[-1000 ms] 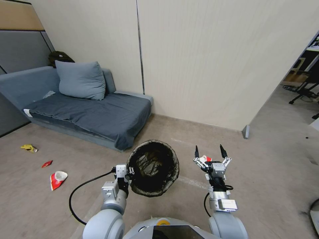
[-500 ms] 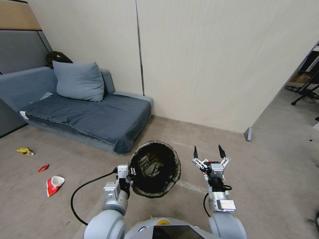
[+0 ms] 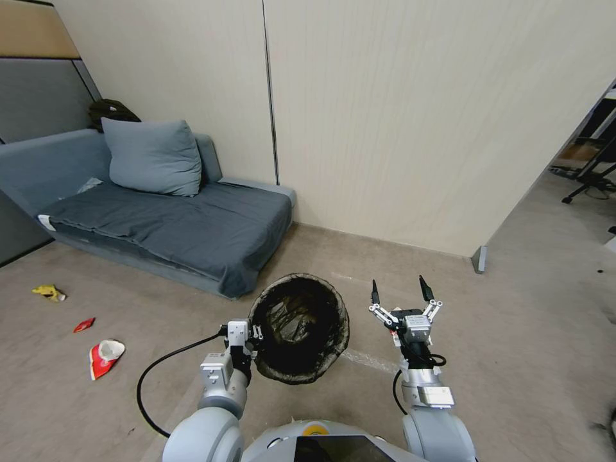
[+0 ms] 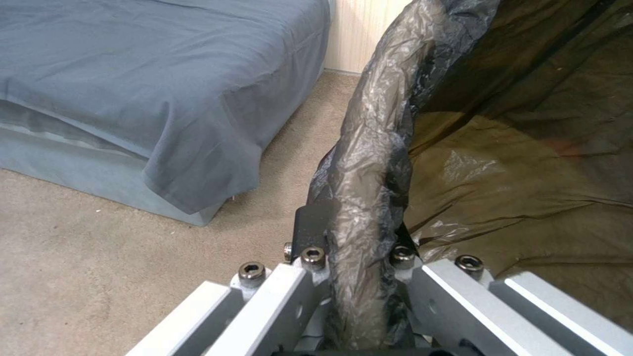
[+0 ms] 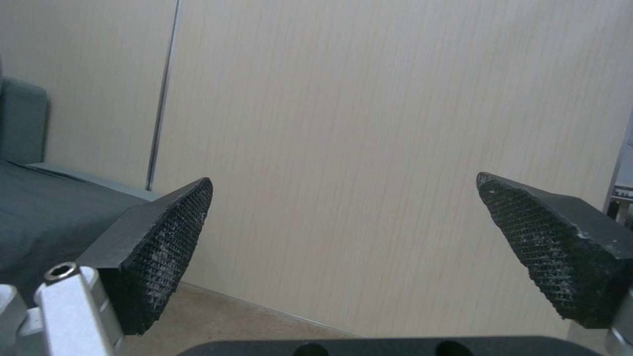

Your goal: Pick up the trash bin, then pick up the garbage from the floor and place it into the trash bin.

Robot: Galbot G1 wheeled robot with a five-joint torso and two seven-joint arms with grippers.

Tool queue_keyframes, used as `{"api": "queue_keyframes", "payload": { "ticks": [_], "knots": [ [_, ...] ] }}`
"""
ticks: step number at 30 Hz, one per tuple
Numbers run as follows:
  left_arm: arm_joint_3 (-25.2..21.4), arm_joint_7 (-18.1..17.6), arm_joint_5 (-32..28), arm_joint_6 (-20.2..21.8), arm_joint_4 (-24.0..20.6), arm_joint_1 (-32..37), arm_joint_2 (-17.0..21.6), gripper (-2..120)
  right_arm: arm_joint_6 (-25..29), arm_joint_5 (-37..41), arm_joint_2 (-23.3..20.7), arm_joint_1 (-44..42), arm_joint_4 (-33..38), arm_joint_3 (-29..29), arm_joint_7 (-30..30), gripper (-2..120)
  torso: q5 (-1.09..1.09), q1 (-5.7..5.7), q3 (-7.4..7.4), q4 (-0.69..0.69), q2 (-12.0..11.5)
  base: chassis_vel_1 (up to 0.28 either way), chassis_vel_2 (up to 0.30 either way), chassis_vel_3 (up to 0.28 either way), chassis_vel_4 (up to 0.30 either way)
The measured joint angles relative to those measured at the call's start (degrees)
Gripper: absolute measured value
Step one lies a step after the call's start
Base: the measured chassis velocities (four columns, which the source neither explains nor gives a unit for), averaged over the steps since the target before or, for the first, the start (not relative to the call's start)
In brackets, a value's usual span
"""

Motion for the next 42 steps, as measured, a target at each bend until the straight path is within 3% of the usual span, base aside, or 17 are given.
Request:
{"api": "queue_keyframes", "payload": {
  "ticks": [9,13,15,22,26,28,42],
  "knots": [
    [-0.2,0.01,-0.04,0.0,0.0,0.3,0.15,0,-2.45,1.14,0.0,1.04,-0.86,0.69,0.81,100,-0.01,0.0,0.0,0.0,0.0,0.0,0.0,0.0,0.0],
    [-0.23,0.01,-0.04,0.0,0.0,0.43,0.15,0,-11.4,5.7,0.0,4.88,-4.43,3.52,4.07,100,0.01,0.0,0.0,0.01,0.0,0.0,0.0,0.0,0.0],
    [-0.22,0.02,-0.04,0.0,0.0,0.44,0.14,0,-12.53,6.32,0.01,5.31,-4.86,3.79,4.48,100,0.0,0.0,0.0,0.0,0.0,0.0,0.0,0.0,0.0],
    [-0.21,0.01,-0.03,0.0,0.0,0.44,0.14,0,-12.89,6.53,0.0,5.46,-4.98,3.89,4.61,100,0.0,0.0,0.0,0.0,0.0,0.0,0.0,0.0,0.0],
    [-0.1,0.01,0.01,0.0,0.0,0.38,0.15,0,-13.86,7.87,-0.29,7.17,-8.33,4.68,4.7,100,-0.02,-0.01,0.0,0.0,0.0,0.0,0.0,0.0,0.0],
    [0.02,0.01,0.09,0.0,0.0,0.37,0.17,0,-15.48,10.44,-1.06,10.45,-14.94,6.27,4.8,100,0.02,-0.01,0.0,0.02,0.0,0.0,0.0,0.0,0.0],
    [0.34,0.01,0.26,0.0,0.0,0.31,0.18,0,-16.32,11.81,-1.73,12.77,-20.62,6.77,4.85,100,-0.04,-0.01,0.0,0.0,0.0,0.0,0.0,0.0,0.0]
  ]
}}
